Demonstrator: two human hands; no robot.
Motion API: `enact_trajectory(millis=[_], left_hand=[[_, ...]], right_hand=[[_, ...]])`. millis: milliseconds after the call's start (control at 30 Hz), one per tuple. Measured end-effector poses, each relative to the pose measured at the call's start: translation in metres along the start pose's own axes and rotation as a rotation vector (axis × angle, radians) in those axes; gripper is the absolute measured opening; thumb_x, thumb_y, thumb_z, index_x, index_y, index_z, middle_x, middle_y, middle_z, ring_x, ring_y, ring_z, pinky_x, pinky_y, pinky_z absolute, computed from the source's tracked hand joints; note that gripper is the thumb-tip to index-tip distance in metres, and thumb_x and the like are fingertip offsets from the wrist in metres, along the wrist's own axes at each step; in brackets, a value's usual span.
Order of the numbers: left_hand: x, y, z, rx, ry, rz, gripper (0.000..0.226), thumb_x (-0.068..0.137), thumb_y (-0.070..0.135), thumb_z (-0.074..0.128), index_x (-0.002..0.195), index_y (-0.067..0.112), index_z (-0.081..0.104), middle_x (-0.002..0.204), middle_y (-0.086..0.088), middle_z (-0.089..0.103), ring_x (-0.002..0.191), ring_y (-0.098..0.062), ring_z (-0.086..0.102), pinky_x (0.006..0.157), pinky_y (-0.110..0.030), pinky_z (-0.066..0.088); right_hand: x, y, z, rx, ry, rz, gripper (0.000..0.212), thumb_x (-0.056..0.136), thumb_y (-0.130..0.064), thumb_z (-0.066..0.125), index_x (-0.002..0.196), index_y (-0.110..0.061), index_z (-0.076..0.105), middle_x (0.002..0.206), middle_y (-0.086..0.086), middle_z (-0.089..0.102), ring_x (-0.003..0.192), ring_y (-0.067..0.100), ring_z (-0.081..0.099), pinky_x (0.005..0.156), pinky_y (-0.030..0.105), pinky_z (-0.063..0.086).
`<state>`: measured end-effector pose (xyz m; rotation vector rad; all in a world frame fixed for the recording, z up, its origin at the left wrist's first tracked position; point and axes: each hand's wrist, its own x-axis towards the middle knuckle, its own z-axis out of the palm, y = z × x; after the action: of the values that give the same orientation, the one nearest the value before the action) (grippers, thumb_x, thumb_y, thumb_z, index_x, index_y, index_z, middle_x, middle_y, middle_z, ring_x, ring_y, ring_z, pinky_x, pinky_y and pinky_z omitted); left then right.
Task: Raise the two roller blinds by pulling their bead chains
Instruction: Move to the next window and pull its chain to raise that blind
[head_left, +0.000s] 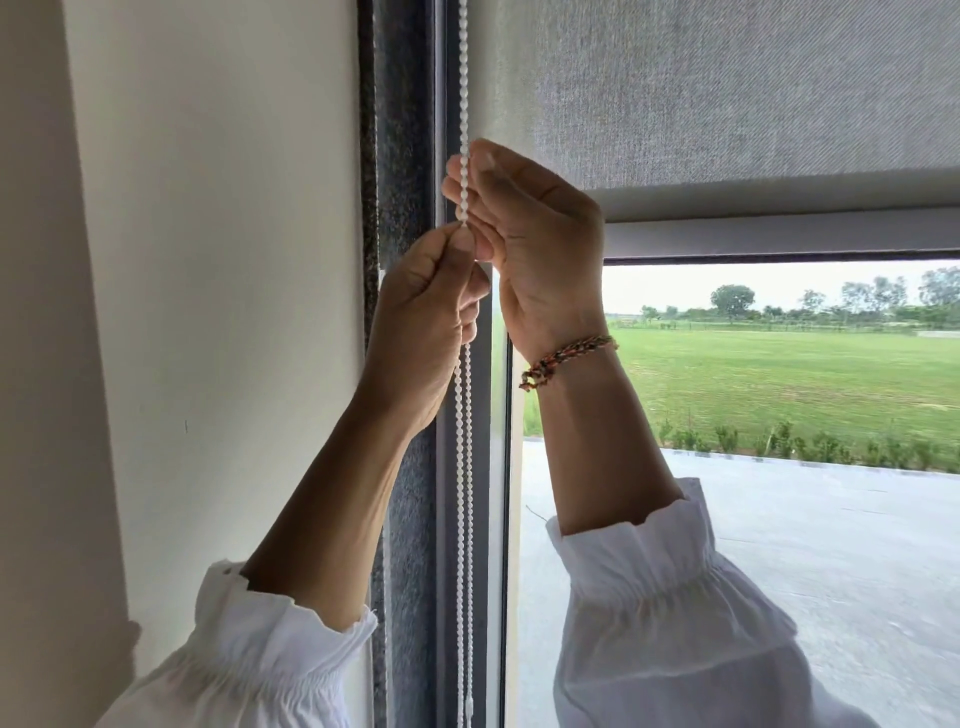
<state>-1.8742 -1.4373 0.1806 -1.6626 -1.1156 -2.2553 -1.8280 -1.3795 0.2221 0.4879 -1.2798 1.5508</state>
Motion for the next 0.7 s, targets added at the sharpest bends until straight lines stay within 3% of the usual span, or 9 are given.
enact_trajectory(millis=[133,700], left_hand=[[0.0018,0.0,0.0009,-0.001,0.002,-0.018,0.036,0.099,0.012,0.034,0.069,0.018,0.052,0.043,0.014,0.03,0.038,0.0,0.018,0.038,-0.014,0.013],[0.002,-0.0063,0.0022,0.023,-0.002,0.013,0.035,0.099,0.012,0.032,0.069,0.017,0.049,0.042,0.016,0.031,0.039,0.001,0.02,0.038,-0.013,0.015]], right_hand=[[0.0013,0.0018,-0.0006,-0.04,-0.034,-0.013,0.008,0.085,-0.003,0.06,0.09,-0.003,0.065,0.077,0.008,0.067,0.08,0.022,0.066,0.064,0.023,0.053],[0.0019,0.0017,0.0003,-0.054,-0.014,-0.019,0.007,0.082,0.0,0.061,0.087,-0.001,0.066,0.063,0.002,0.066,0.061,0.013,0.06,0.054,0.019,0.049]])
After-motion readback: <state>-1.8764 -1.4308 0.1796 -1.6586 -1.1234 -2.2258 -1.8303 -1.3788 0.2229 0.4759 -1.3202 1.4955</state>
